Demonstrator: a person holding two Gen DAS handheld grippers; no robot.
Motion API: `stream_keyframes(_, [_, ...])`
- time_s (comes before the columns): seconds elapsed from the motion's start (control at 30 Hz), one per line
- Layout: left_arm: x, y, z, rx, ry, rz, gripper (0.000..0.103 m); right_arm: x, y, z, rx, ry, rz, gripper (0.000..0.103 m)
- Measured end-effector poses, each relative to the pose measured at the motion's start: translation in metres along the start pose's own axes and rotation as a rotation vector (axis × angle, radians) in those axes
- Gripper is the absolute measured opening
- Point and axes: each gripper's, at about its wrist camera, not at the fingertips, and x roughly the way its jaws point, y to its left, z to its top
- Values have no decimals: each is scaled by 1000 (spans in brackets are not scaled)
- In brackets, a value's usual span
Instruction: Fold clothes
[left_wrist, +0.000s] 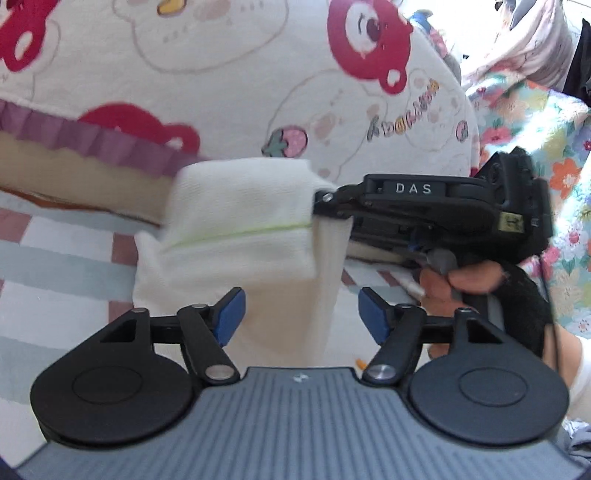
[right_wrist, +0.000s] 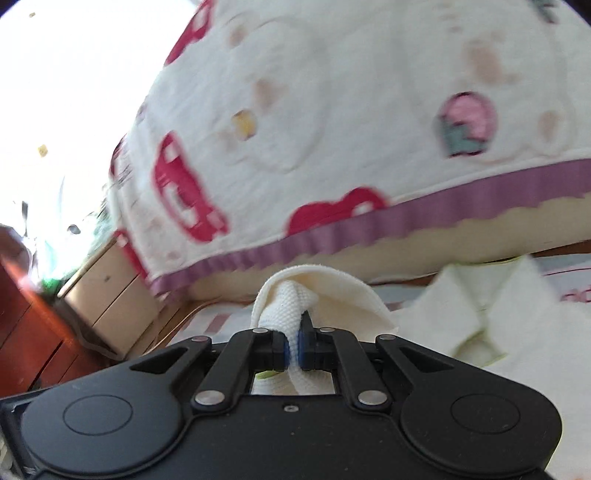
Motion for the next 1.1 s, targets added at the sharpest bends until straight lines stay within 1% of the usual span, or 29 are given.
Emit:
stream_keyframes(0.07, [-1, 2, 1, -10, -10, 9, 84, 8, 14, -5, -15, 45, 43, 7])
stream_keyframes(0.13, [-2, 4, 2, -19, -20, 19, 87, 17, 27, -10, -30, 90, 85, 10])
stream_keyframes(0.17, [-3, 5, 2, -24, -25, 24, 86, 18, 31, -13, -37, 101, 99, 12])
stream_keyframes(0.2, [-4, 6, 3, -29, -30, 28, 79, 15, 31, -18, -44, 90, 99, 13])
stream_keyframes(0.23, [-4, 7, 3, -33, -35, 33, 65, 10, 29, -21, -34, 72, 109, 14])
stream_keyframes(0.27, [-5, 8, 4, -38, -40, 38, 36, 3, 21, -22, 18, 44, 137, 15])
stream_keyframes(0.3, [-5, 9, 4, -43, -45, 42, 27, -4, 10, -24, 94, 25, 164, 17])
stream_keyframes(0.33, [-6, 10, 5, -48, -50, 47, 18, -12, 0, -26, 146, 9, 172, 17])
stream_keyframes(0.37, [-8, 13, 6, -55, -56, 65, 10, -19, -7, -31, 158, 1, 142, 24])
stream_keyframes(0.4, [-11, 18, 8, -63, -63, 92, 9, -26, -14, -36, 170, -8, 113, 41])
stream_keyframes(0.43, [-14, 23, 10, -71, -70, 118, 9, -34, -21, -41, 182, -17, 83, 44])
stream_keyframes(0.5, [-20, 32, 13, -88, -85, 171, 8, -45, -37, -53, 216, -1, 2, 45])
stream_keyframes(0.57, [-25, 42, 17, -105, -99, 224, 8, -50, -50, -64, 226, 35, -105, 45])
stream_keyframes(0.63, [-37, 55, 21, -123, -131, 284, 7, -51, -56, -76, 184, 85, -202, 45])
stream_keyframes(0.67, [-46, 61, 25, -120, -155, 327, 7, -51, -58, -82, 153, 113, -246, 45])
stream_keyframes(0.7, [-58, 66, 29, -109, -184, 378, 7, -51, -59, -87, 123, 140, -280, 45])
stream_keyframes(0.73, [-69, 72, 34, -97, -213, 430, 7, -49, -59, -92, 93, 163, -296, 45])
stream_keyframes(0.83, [-124, 90, 49, -49, -357, 626, 6, -41, -61, -108, 27, 226, -351, 45])
stream_keyframes(0.87, [-144, 97, 55, -36, -403, 689, 6, -39, -63, -113, 14, 238, -366, 45])
stream_keyframes(0.9, [-157, 109, 56, -47, -424, 741, 5, -40, -63, -116, 1, 238, -371, 44])
stream_keyframes(0.97, [-174, 136, 54, -98, -433, 830, 5, -41, -64, -122, -26, 243, -381, 44])
stream_keyframes(1.0, [-177, 153, 49, -150, -415, 844, 5, -40, -63, -123, -46, 252, -386, 44])
stream_keyframes(1.07, [-175, 190, 34, -286, -348, 830, 5, -38, -59, -123, -85, 271, -398, 44])
stream_keyframes(1.1, [-174, 201, 28, -342, -320, 816, 5, -38, -57, -123, -104, 283, -407, 44])
